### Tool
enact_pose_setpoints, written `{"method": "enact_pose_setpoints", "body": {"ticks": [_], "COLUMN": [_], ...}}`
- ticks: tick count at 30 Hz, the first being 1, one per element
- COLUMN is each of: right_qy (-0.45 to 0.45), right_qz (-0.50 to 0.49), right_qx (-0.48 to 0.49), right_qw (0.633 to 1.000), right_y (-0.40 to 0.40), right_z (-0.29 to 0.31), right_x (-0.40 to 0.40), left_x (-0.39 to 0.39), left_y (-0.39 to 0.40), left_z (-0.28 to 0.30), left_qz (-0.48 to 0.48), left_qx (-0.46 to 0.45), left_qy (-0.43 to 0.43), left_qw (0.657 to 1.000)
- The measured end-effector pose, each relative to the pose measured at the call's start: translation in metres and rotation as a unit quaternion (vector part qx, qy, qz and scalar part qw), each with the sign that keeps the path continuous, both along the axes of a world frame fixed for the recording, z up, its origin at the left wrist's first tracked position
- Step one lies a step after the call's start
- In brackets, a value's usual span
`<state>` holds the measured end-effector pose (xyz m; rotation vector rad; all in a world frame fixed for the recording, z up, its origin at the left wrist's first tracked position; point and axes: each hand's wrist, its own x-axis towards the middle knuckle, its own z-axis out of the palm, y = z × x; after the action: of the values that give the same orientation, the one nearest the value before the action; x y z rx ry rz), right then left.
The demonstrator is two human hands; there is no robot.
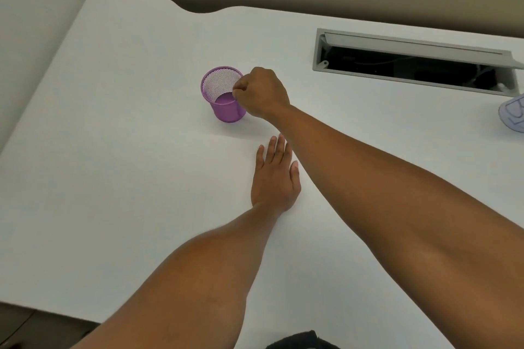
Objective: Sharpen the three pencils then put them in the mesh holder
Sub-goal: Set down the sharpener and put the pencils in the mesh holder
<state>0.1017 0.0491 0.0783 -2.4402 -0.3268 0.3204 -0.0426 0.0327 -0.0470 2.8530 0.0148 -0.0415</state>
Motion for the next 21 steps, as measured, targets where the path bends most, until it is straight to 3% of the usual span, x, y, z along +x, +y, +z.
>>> {"method": "enact_pose_setpoints", "body": {"ticks": [12, 17, 21], "right_qy": [-0.063, -0.004, 0.081], "right_qz": [-0.094, -0.137, -0.129], "right_qx": [0.097, 0.036, -0.109], "right_qw": [0.989, 0.990, 0.982], "right_y": [-0.044, -0.092, -0.125], "right_z": [-0.001, -0.012, -0.026], "right_x": [-0.003, -0.013, -0.025], "left_x": [0.001, 0.002, 0.000], "left_y": [0.001, 0.002, 0.002], "left_z": [0.002, 0.000, 0.000], "left_qz": [0.012, 0.009, 0.011], "left_qx": [-0.042, -0.046, -0.048], "left_qy": [-0.005, -0.004, -0.011], "left_qw": [0.999, 0.999, 0.999]}}
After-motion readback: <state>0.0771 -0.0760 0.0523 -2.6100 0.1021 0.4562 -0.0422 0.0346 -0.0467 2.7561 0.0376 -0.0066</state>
